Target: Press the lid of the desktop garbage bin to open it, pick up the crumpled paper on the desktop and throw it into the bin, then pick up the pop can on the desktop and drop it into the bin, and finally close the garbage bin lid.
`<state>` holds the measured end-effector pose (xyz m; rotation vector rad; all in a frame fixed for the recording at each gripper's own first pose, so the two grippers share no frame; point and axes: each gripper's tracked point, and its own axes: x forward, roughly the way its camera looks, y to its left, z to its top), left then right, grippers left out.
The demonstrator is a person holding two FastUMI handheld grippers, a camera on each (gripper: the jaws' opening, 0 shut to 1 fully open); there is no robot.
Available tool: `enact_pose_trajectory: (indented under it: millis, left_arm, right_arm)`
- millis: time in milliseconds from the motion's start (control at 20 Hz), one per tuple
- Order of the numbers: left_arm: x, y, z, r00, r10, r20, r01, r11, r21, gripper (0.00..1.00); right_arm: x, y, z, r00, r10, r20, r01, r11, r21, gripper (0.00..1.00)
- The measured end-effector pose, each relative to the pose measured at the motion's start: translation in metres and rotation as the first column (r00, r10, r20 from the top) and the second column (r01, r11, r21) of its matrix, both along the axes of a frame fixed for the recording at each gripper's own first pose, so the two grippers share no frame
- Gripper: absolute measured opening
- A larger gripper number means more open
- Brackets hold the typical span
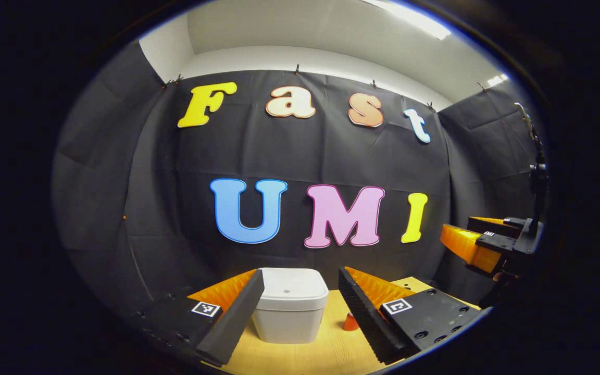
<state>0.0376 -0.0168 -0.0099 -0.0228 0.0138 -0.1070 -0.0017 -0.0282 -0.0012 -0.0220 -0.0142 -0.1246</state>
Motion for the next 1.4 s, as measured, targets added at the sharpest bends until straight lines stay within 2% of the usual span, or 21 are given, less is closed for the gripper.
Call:
enact_pose_trajectory:
  millis: [250,550,750,800,850,950,1000,1050,1150,1200,1250,1300,1400]
  left_arm:
    - [0.023,-0.005,-0.006,0.999,-0.038,-0.014,0.038,0.999,0.002,0.97]
    - [0.063,0.006,-0.02,0.997,-0.048,-0.06,0.048,0.999,0.0,0.94]
    - [0.095,0.01,-0.035,0.993,-0.057,-0.106,0.059,0.998,0.02,0.81]
    - [0.103,0.011,-0.04,0.992,-0.056,-0.115,0.059,0.998,0.02,0.73]
    - [0.111,0.011,-0.043,0.99,-0.057,-0.128,0.059,0.998,0.013,0.7]
    - [0.125,0.01,-0.051,0.987,-0.051,-0.152,0.05,0.999,-0.007,0.57]
    - [0.132,0.009,-0.055,0.986,-0.049,-0.16,0.047,0.999,-0.014,0.45]
    - [0.138,0.011,-0.059,0.985,-0.037,-0.167,0.036,0.999,-0.013,0.41]
    - [0.151,0.021,-0.063,0.984,0.015,-0.179,-0.015,1.0,0.002,0.24]
    - [0.158,0.023,-0.072,0.98,0.028,-0.197,-0.03,1.0,-0.009,0.12]
    - [0.164,0.019,-0.079,0.973,0.008,-0.229,-0.017,0.999,-0.041,0.07]
    - [0.167,0.012,-0.088,0.965,-0.023,-0.261,0.004,0.997,-0.075,0.06]
    - [0.179,0.014,-0.105,0.954,-0.031,-0.299,0.01,0.997,-0.071,0.06]
  right_arm:
    - [0.0,-0.009,-0.01,0.999,-0.024,-0.026,0.024,1.0,-0.01,0.96]
    - [0.015,-0.023,-0.029,0.997,-0.046,-0.062,0.046,0.999,-0.002,0.96]
    - [0.037,-0.037,-0.043,0.994,-0.061,-0.085,0.063,0.998,0.012,0.96]
    - [0.042,-0.041,-0.047,0.994,-0.065,-0.09,0.067,0.998,0.02,0.96]
    - [0.046,-0.045,-0.051,0.993,-0.069,-0.096,0.072,0.997,0.025,0.96]
    - [0.054,-0.056,-0.06,0.991,-0.079,-0.107,0.082,0.996,0.02,0.96]
    - [0.057,-0.061,-0.063,0.99,-0.085,-0.114,0.087,0.996,0.012,0.96]
    - [0.06,-0.067,-0.067,0.989,-0.091,-0.119,0.092,0.996,0.003,0.96]
    - [0.067,-0.075,-0.072,0.988,-0.094,-0.125,0.095,0.995,0.006,0.96]
    - [0.071,-0.079,-0.075,0.987,-0.094,-0.129,0.096,0.995,0.008,0.96]
    - [0.073,-0.082,-0.079,0.987,-0.095,-0.133,0.096,0.995,0.005,0.96]
    - [0.076,-0.085,-0.081,0.986,-0.095,-0.137,0.095,0.995,-0.001,0.96]
    - [0.083,-0.09,-0.086,0.986,-0.089,-0.14,0.089,0.996,-0.007,0.96]
